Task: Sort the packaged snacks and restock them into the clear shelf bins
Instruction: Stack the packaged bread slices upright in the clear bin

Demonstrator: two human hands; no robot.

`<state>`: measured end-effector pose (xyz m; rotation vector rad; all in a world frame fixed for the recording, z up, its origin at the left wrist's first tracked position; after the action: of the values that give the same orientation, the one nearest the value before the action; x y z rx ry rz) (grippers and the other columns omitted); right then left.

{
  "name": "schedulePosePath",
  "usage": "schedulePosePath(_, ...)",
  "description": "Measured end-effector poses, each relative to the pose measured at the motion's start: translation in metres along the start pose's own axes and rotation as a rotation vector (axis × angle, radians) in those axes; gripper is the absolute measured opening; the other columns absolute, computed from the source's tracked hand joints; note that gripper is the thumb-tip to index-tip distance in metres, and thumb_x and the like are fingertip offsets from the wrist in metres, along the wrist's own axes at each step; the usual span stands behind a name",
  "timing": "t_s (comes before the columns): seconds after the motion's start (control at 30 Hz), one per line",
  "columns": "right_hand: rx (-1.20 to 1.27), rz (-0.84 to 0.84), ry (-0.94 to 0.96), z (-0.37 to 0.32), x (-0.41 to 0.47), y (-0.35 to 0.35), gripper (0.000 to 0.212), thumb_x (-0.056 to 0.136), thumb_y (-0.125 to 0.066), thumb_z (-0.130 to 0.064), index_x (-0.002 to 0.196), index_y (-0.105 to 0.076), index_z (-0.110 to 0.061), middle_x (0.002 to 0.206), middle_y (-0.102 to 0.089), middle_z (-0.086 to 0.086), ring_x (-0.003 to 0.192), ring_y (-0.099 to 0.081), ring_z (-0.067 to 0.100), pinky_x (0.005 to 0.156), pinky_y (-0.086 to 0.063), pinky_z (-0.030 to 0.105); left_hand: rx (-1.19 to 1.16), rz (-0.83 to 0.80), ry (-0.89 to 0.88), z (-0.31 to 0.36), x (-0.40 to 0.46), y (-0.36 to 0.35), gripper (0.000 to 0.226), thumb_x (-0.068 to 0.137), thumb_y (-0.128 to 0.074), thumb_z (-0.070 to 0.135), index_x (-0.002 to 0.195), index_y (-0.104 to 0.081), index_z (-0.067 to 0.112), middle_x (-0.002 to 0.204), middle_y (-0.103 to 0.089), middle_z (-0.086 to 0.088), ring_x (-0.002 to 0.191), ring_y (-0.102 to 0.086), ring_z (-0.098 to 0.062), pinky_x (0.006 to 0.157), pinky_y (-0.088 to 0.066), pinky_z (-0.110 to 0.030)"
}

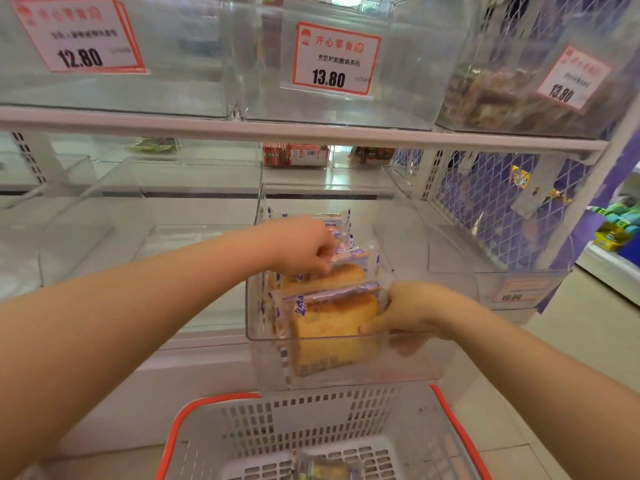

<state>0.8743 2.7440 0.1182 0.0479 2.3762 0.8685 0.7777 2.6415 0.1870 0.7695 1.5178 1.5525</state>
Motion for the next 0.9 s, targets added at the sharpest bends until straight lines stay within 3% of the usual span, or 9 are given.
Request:
schedulePosePath(0.1, 0.041, 0.020, 0.089, -0.015, 0.008, -0.012, 0.026, 0.079, -0.072, -0.005, 0.066, -0.052, -0.016, 0.057, -0.057, -0.001, 0.041, -0.056, 0.008, 0.045, -0.053, 0.021, -0.022, 0.002, -0.048, 0.008, -0.010, 0.002, 0.018, 0.090, -0.054, 0.034, 0.087, -0.052, 0.016, 0.084, -0.057, 0.002, 0.080, -0.053, -0.018, 0.064, -0.039, -0.026)
schedulePosePath(0.17, 0.083, -0.013, 0.076, -0.016, 0.008, -0.015, 0.029, 0.077, -0.073, -0.005, 0.063, -0.051, -0.016, 0.051, -0.056, -0.004, 0.043, -0.055, 0.008, 0.050, -0.055, 0.022, -0.070, -0.054, 0.000, 0.008, -0.015, -0.006, 0.044, 0.087, -0.051, 0.051, 0.113, -0.048, 0.016, 0.109, -0.059, 0.000, 0.097, -0.055, -0.022, 0.073, -0.041, -0.026)
schedulePosePath(0.27, -0.007, -0.006, 0.053, -0.014, 0.007, -0.005, 0.016, 0.074, -0.078, -0.015, 0.079, -0.063, -0.015, 0.075, -0.064, 0.005, 0.070, -0.063, 0.018, 0.064, -0.057, 0.030, -0.010, -0.134, -0.006, 0.012, -0.018, -0.023, 0.089, 0.076, -0.058, 0.063, 0.143, -0.021, 0.018, 0.141, -0.042, 0.000, 0.121, -0.046, -0.022, 0.094, -0.037, -0.027)
schedulePosePath(0.37, 0.047, -0.021, 0.133, -0.016, 0.009, -0.001, 0.036, 0.074, -0.074, -0.002, 0.108, -0.063, -0.009, 0.088, -0.067, 0.002, 0.084, -0.064, 0.016, 0.079, -0.056, 0.031, 0.140, -0.162, -0.041, 0.015, -0.017, -0.031, 0.101, 0.071, -0.066, 0.061, 0.147, -0.012, 0.021, 0.143, -0.040, 0.000, 0.123, -0.046, -0.022, 0.098, -0.042, -0.036)
schedulePosePath(0.47, 0.181, -0.209, 0.173, -0.020, 0.005, -0.014, 0.025, 0.078, -0.063, 0.013, 0.097, -0.065, -0.004, 0.075, -0.071, -0.001, 0.065, -0.065, 0.008, 0.068, -0.056, 0.021, 0.157, -0.245, -0.030, 0.011, -0.016, -0.032, 0.100, 0.071, -0.069, 0.056, 0.147, -0.013, 0.023, 0.143, -0.041, 0.000, 0.123, -0.045, -0.022, 0.098, -0.040, -0.035)
schedulePosePath(0.57, 0.186, -0.224, 0.087, -0.014, 0.012, -0.013, 0.029, 0.080, -0.067, 0.002, 0.109, -0.063, 0.003, 0.103, -0.067, 0.018, 0.084, -0.064, 0.022, 0.092, -0.051, 0.036, 0.172, -0.294, -0.033, 0.007, -0.015, -0.033, 0.099, 0.072, -0.068, 0.057, 0.147, -0.016, 0.022, 0.144, -0.038, -0.002, 0.127, -0.041, -0.023, 0.102, -0.036, -0.035)
schedulePosePath(0.63, 0.101, -0.173, 0.034, -0.013, 0.013, -0.010, 0.027, 0.080, -0.071, -0.010, 0.102, -0.063, 0.003, 0.103, -0.066, 0.018, 0.085, -0.061, 0.022, 0.096, -0.049, 0.039, 0.236, -0.277, -0.023, 0.005, -0.013, -0.033, 0.096, 0.073, -0.066, 0.058, 0.147, -0.017, 0.021, 0.142, -0.036, -0.005, 0.126, -0.040, -0.024, 0.100, -0.036, -0.035)
schedulePosePath(0.7, -0.028, -0.036, 0.017, -0.014, 0.010, -0.002, 0.024, 0.078, -0.074, -0.022, 0.086, -0.061, -0.004, 0.088, -0.062, 0.010, 0.072, -0.060, 0.016, 0.081, -0.054, 0.032, 0.311, -0.245, -0.006, 0.003, -0.009, -0.034, 0.089, 0.075, -0.064, 0.058, 0.145, -0.023, 0.021, 0.138, -0.038, -0.006, 0.122, -0.043, -0.025, 0.094, -0.040, -0.036)
schedulePosePath(0.9, -0.350, 0.378, 0.299, -0.030, -0.036, 0.031, 0.043, 0.085, -0.064, -0.038, 0.118, -0.055, -0.012, 0.108, -0.064, 0.003, 0.090, -0.061, 0.016, 0.081, -0.044, 0.027, 0.388, -0.028, 0.039, 0.005, -0.005, -0.037, 0.097, 0.076, -0.068, 0.050, 0.147, -0.006, 0.027, 0.133, -0.052, -0.004, 0.115, -0.054, -0.027, 0.069, -0.045, -0.036)
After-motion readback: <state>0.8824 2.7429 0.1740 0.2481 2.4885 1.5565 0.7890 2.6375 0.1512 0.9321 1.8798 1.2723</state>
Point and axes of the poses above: each hand's wrist, its own x-axis towards the middle knuckle, its own y-axis out of the back of the hand, z = x × y, the point moved 6 cm from there along x, towards the middle knuckle
